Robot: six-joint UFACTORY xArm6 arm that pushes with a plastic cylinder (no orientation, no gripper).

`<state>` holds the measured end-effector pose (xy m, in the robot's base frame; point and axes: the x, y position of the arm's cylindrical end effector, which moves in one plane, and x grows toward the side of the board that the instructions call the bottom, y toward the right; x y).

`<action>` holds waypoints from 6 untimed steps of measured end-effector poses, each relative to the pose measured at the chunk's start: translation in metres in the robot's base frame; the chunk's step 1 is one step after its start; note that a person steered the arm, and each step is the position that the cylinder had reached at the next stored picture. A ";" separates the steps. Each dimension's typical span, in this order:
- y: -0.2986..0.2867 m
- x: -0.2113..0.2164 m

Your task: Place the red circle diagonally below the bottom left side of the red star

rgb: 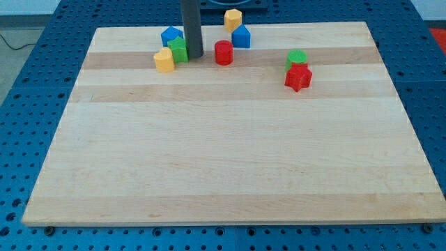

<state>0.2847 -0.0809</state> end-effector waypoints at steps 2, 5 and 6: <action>0.001 -0.014; 0.077 0.028; 0.079 0.067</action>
<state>0.3517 -0.0022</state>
